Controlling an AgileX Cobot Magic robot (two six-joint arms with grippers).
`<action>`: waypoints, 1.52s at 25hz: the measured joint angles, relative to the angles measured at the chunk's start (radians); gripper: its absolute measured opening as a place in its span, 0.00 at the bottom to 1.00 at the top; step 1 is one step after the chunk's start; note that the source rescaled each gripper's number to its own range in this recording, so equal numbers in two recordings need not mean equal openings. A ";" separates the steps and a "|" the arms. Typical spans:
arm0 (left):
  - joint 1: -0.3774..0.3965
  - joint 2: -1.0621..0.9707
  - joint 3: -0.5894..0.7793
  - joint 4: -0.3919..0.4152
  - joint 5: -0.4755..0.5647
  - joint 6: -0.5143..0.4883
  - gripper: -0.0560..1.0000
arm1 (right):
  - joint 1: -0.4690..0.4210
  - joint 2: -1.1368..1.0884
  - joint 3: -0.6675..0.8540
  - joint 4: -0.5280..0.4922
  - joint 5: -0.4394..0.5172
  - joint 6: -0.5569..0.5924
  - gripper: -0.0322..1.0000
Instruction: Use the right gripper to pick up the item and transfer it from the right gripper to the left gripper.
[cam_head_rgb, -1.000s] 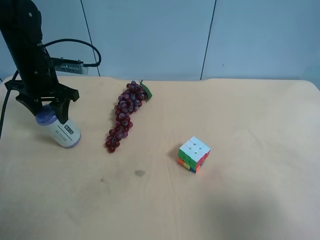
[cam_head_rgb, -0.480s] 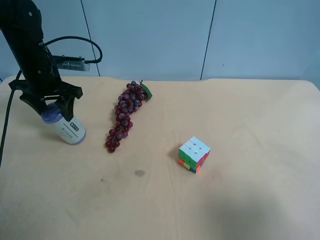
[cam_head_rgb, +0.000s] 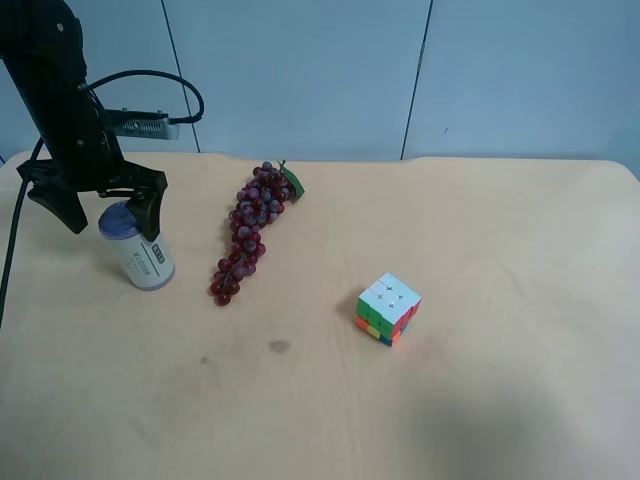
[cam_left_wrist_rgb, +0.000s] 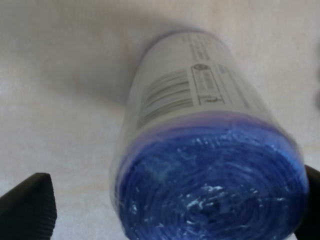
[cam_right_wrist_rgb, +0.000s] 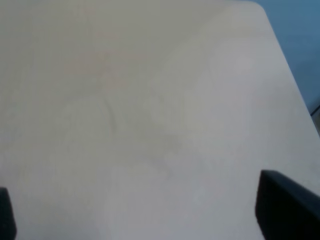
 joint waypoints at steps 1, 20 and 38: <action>0.000 0.000 0.000 0.000 0.001 -0.001 0.79 | 0.000 0.000 0.000 0.000 0.000 0.000 0.82; 0.000 -0.180 -0.230 -0.087 0.127 0.029 0.79 | 0.000 0.000 0.000 0.000 0.000 0.000 0.82; 0.000 -0.635 0.095 -0.022 0.124 0.079 0.79 | 0.000 0.000 0.000 0.000 0.000 0.000 0.82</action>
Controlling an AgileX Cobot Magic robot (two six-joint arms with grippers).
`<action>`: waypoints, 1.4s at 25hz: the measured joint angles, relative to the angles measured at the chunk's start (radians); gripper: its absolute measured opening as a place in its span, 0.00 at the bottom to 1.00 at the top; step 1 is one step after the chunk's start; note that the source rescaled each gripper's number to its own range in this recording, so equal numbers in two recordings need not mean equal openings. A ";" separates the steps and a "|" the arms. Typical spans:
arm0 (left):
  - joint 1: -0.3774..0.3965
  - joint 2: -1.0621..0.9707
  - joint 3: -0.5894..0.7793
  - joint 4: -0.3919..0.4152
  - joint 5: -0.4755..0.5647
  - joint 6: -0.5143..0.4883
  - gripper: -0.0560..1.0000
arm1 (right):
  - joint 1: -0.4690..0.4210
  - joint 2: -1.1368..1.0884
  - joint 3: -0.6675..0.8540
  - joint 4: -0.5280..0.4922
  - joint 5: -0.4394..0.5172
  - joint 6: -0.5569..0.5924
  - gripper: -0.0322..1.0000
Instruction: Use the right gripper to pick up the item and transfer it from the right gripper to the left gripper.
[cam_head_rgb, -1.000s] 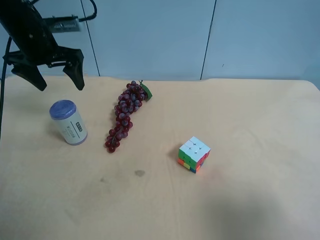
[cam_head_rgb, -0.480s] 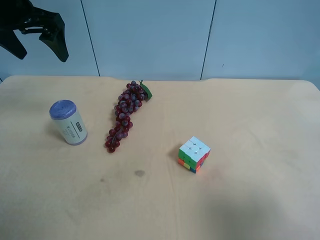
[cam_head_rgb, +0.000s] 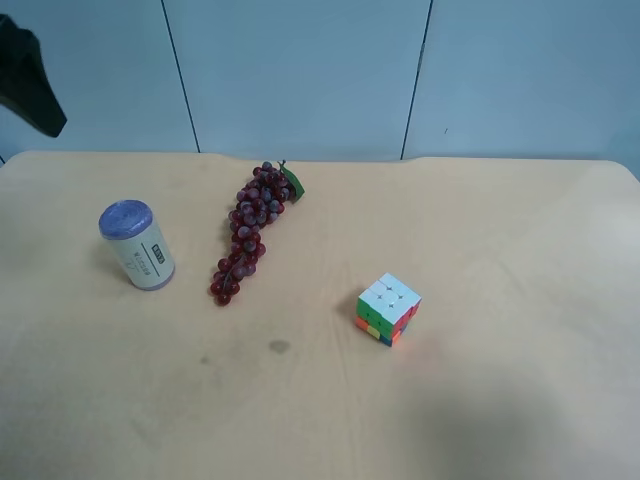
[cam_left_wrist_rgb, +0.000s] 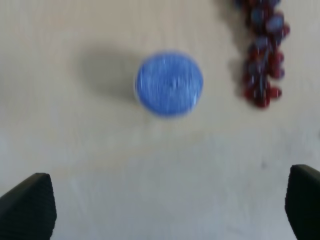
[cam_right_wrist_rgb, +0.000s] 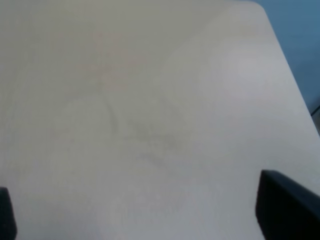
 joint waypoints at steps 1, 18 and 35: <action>0.000 -0.053 0.040 0.000 -0.018 0.000 0.80 | 0.000 0.000 0.000 0.000 0.000 0.000 0.82; 0.000 -0.791 0.557 -0.004 -0.143 -0.011 0.80 | 0.000 0.000 0.000 0.000 0.000 0.000 0.82; 0.000 -0.880 0.776 0.000 -0.136 -0.011 0.99 | 0.000 0.000 0.000 0.000 0.000 0.000 0.82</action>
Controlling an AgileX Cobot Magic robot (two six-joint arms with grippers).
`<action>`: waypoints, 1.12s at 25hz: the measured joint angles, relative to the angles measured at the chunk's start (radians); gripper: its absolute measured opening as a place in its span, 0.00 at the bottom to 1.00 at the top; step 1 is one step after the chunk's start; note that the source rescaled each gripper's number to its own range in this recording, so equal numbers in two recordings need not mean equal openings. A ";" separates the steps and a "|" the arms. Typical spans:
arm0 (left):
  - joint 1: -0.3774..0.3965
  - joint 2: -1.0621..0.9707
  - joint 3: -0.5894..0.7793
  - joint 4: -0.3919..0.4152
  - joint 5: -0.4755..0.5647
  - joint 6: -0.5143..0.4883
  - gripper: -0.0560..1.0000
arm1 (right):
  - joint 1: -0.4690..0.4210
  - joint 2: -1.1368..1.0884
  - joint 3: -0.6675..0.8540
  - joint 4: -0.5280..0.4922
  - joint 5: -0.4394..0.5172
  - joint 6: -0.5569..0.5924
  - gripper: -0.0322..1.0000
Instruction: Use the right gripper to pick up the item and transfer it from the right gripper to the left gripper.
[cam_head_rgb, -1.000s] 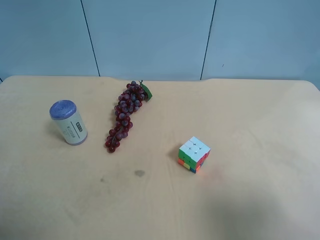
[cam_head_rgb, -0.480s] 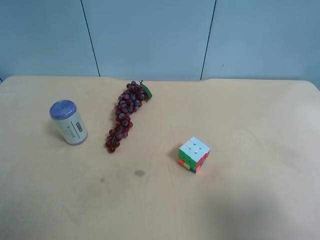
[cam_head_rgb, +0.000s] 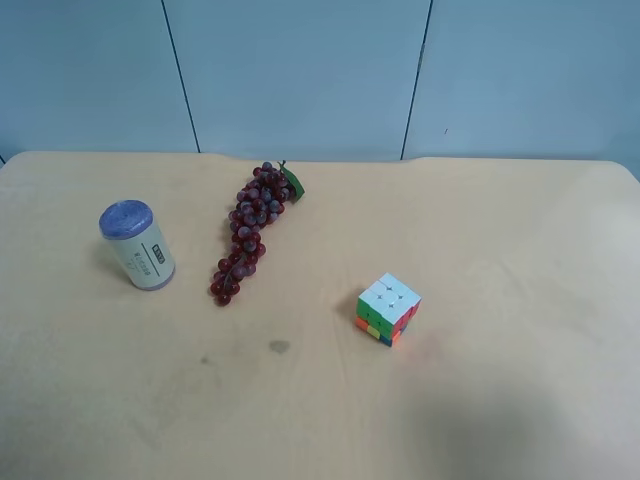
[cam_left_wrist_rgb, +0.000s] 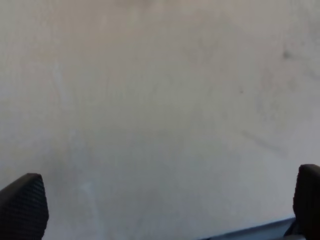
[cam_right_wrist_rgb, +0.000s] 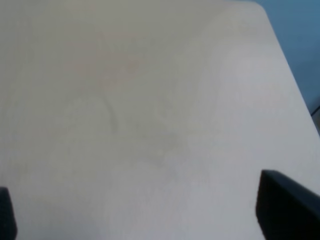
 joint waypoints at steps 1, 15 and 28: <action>0.000 -0.008 0.003 -0.007 -0.004 0.000 0.99 | 0.000 0.000 0.000 0.000 0.000 0.000 0.82; 0.087 -0.410 0.016 -0.020 -0.018 -0.028 0.99 | 0.000 0.000 0.000 0.000 0.000 0.000 0.82; 0.256 -0.412 0.018 -0.015 -0.017 -0.034 1.00 | 0.021 0.000 0.000 0.000 0.000 0.000 0.82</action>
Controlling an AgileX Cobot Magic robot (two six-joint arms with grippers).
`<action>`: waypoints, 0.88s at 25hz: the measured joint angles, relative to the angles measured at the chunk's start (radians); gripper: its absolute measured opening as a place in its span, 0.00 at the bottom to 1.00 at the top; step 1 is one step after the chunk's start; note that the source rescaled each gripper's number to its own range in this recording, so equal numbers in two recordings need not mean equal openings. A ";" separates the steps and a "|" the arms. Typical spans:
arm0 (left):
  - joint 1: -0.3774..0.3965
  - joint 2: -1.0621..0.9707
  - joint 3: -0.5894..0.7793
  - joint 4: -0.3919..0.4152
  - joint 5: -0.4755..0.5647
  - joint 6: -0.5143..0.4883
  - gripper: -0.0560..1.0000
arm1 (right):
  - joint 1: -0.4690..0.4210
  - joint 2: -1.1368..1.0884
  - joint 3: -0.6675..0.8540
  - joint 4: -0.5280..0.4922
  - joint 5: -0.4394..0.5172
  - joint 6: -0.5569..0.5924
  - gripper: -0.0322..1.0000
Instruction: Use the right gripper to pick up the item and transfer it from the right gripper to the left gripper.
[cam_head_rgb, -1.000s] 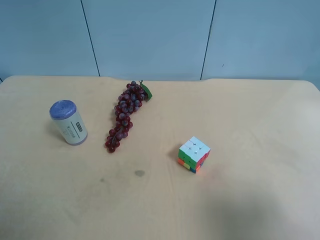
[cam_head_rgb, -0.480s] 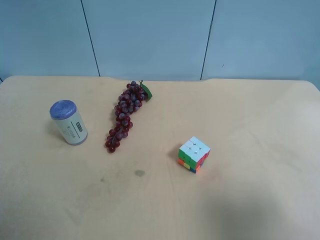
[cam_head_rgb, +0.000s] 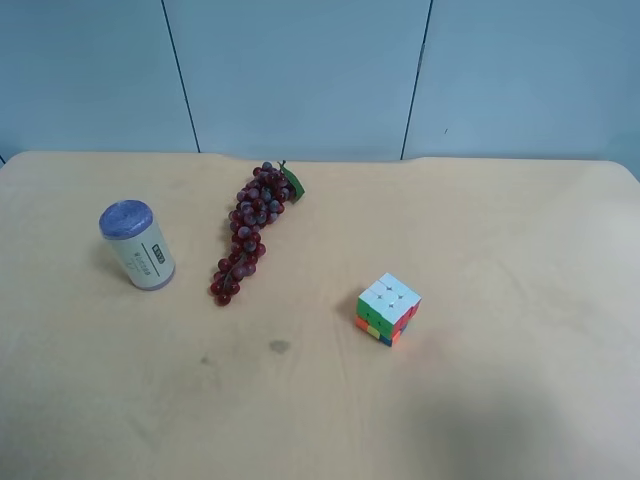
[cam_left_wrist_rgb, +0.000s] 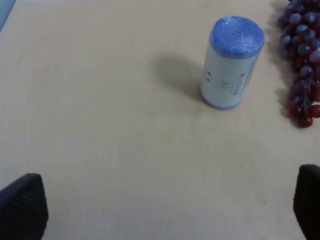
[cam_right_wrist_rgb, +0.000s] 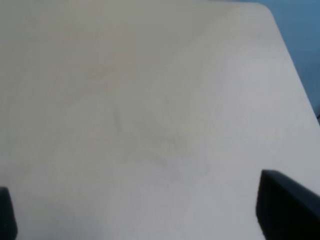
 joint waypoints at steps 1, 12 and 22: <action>0.000 0.000 0.000 0.000 0.000 0.000 1.00 | 0.000 0.000 0.000 0.000 0.000 0.000 0.82; 0.000 0.000 0.000 0.000 0.000 0.000 1.00 | 0.000 0.000 0.000 0.000 0.000 0.000 0.82; 0.000 0.000 0.001 0.000 0.000 0.000 1.00 | 0.000 0.000 0.000 0.000 0.000 0.000 0.82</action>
